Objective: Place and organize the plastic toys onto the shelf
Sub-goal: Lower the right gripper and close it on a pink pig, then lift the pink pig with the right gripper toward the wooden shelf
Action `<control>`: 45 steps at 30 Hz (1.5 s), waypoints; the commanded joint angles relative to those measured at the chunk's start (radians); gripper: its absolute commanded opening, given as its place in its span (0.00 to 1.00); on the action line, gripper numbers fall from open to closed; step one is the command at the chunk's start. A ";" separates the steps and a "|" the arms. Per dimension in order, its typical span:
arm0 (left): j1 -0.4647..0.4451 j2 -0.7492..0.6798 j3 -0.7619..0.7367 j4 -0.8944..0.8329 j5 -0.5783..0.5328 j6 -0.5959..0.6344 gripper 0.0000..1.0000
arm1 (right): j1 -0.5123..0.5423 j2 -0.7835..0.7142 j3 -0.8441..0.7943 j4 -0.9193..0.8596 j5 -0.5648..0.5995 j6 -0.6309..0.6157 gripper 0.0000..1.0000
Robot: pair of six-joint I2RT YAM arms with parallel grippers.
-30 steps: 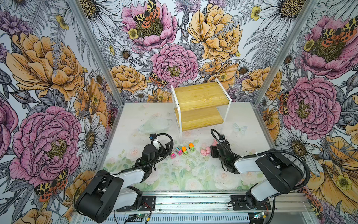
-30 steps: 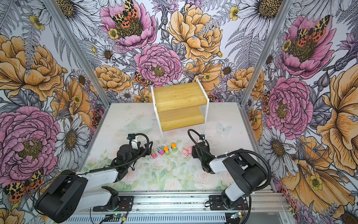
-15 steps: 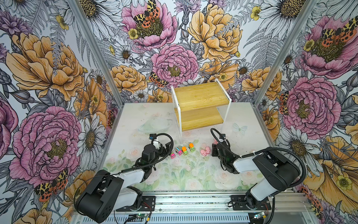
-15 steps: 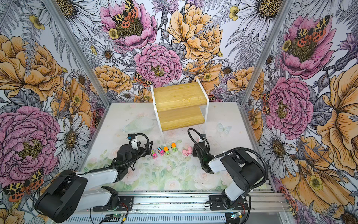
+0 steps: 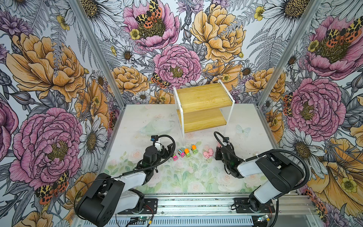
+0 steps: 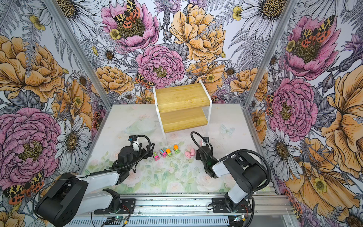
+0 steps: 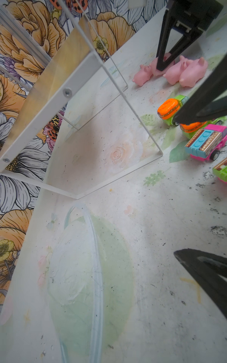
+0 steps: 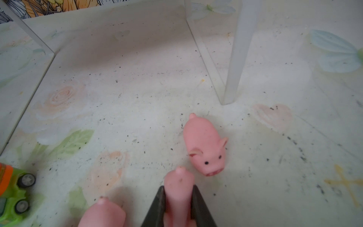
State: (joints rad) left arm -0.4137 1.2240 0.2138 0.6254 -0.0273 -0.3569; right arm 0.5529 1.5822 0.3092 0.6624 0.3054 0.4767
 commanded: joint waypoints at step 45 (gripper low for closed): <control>0.014 -0.033 -0.002 -0.028 0.042 0.001 0.99 | -0.177 -0.496 0.256 -0.493 -0.496 -0.266 0.18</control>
State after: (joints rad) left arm -0.4091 1.2053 0.2138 0.6014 -0.0090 -0.3573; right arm 0.3901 1.0622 0.5121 0.1967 -0.1493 0.2581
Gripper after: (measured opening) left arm 0.988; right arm 0.178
